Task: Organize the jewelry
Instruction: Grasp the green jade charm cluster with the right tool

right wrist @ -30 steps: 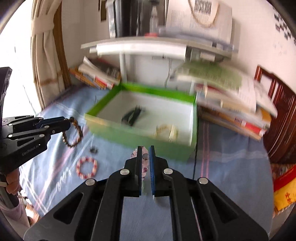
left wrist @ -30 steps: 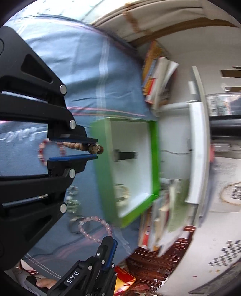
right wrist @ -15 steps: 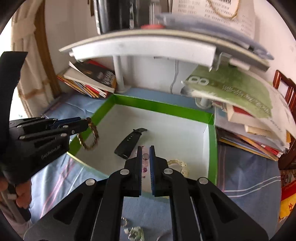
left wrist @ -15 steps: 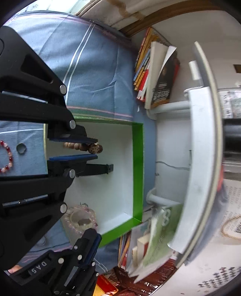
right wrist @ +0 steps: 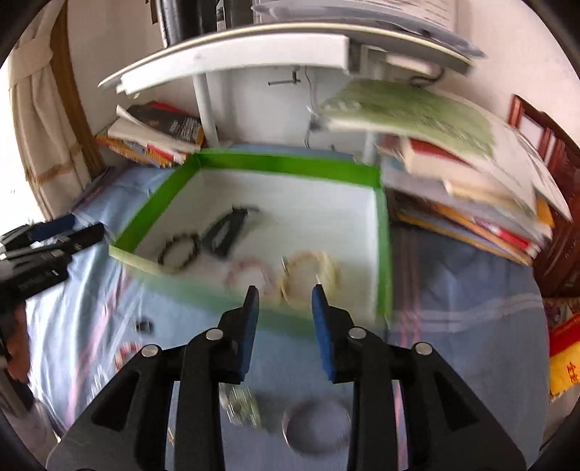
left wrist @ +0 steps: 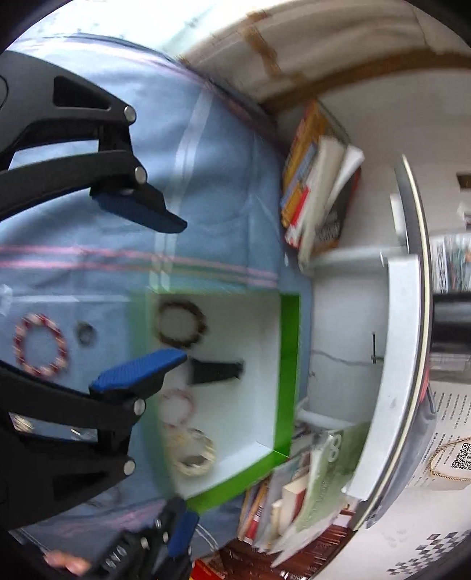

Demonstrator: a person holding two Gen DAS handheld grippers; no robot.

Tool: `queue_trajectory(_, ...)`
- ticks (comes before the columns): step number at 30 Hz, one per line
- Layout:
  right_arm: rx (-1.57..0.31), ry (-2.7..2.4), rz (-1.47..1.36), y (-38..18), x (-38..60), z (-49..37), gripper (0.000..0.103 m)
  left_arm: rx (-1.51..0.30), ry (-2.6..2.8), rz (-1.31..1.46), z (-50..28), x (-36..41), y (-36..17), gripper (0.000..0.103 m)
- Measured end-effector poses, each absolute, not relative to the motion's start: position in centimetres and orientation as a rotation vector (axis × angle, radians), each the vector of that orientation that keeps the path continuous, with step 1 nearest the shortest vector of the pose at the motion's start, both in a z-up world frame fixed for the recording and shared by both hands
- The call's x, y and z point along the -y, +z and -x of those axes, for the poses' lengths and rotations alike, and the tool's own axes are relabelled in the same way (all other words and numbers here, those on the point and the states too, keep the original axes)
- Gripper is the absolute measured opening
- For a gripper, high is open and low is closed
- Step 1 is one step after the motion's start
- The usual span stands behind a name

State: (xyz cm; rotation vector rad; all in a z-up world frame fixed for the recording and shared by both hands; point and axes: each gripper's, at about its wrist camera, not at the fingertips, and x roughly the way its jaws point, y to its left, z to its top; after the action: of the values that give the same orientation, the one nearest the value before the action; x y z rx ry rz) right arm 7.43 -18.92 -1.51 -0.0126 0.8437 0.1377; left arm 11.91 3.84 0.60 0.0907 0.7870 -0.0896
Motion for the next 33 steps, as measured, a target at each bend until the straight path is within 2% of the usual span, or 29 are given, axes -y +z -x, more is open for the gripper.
queue_trajectory(8, -0.967, 0.193, 0.019, -6.8, 18.2, -2.7, 0.030, -0.932, -0.078, -0.126, -6.6, -4.7, -5.1, 0.069)
queue_trajectory(19, -0.996, 0.243, 0.032, -8.3, 15.8, -3.3, 0.030, -0.992, -0.139, -0.124, -5.9, -3.3, -7.4, 0.069)
queue_trajectory(26, -1.022, 0.235, 0.030, -9.1, 15.8, -3.0, 0.017, -1.013, -0.158, -0.117, -6.1, -2.7, -8.2, 0.068)
queue_trajectory(30, -1.032, 0.253, 0.033, -9.2, 15.7, -2.2, 0.016, -1.036, -0.183, -0.110, -6.0, -2.3, -8.8, 0.060)
queue_trajectory(33, -1.049, 0.279, 0.045, -9.1, 15.9, -0.9, 0.016, -1.040, -0.188, -0.121, -5.6, -1.9, -9.2, 0.060)
